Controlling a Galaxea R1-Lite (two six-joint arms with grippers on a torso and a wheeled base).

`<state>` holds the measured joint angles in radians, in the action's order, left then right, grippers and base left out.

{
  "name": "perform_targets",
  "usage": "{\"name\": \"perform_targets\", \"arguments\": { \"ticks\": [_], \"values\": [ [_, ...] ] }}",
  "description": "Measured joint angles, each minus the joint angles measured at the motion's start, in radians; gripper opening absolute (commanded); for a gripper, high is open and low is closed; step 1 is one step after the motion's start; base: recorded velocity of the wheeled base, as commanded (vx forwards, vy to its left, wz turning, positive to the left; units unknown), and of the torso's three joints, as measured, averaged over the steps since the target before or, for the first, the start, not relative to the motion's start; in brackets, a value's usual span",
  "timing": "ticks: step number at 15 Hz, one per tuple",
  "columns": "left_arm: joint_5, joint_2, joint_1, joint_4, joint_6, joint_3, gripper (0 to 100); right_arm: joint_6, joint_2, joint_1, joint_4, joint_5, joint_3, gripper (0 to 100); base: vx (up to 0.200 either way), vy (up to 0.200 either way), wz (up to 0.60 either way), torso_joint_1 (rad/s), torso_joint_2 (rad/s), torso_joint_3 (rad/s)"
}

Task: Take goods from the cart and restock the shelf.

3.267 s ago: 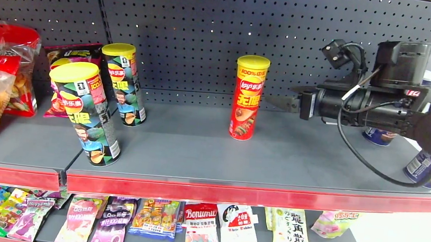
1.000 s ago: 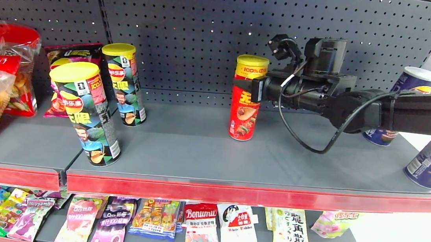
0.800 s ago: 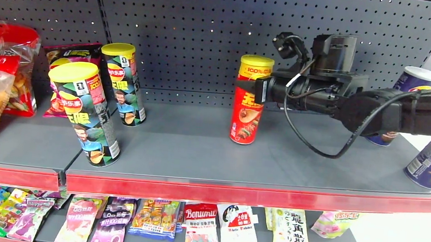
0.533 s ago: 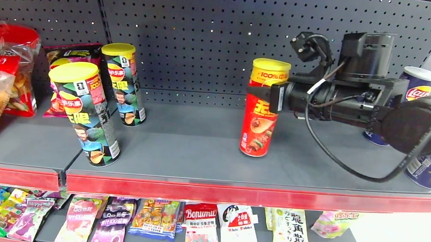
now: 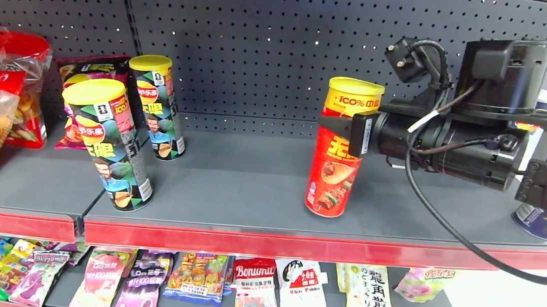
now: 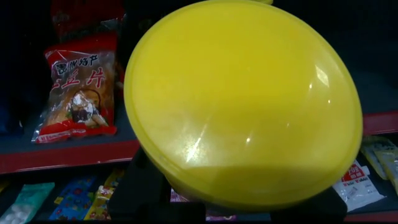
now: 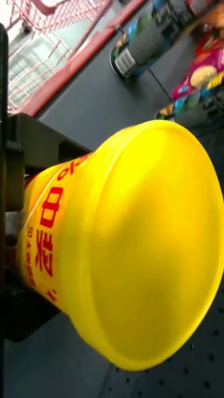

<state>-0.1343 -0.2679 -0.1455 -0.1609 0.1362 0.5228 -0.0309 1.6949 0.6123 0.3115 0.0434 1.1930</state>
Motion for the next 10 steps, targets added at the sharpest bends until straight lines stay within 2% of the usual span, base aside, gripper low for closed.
{"name": "perform_targets", "arguments": {
  "ticks": [4,10],
  "values": [
    [0.0,0.002,0.0,0.0,0.0,-0.001,0,0.04,0.003,0.008,0.132,-0.002,-0.071,0,0.0,0.0,0.0,0.0,0.0,0.0],
    [0.0,0.007,0.0,0.0,0.0,-0.001,0,0.076,0.002,0.037,0.147,-0.007,-0.118,0,0.0,0.0,0.0,0.0,0.0,0.0]
  ]
}}
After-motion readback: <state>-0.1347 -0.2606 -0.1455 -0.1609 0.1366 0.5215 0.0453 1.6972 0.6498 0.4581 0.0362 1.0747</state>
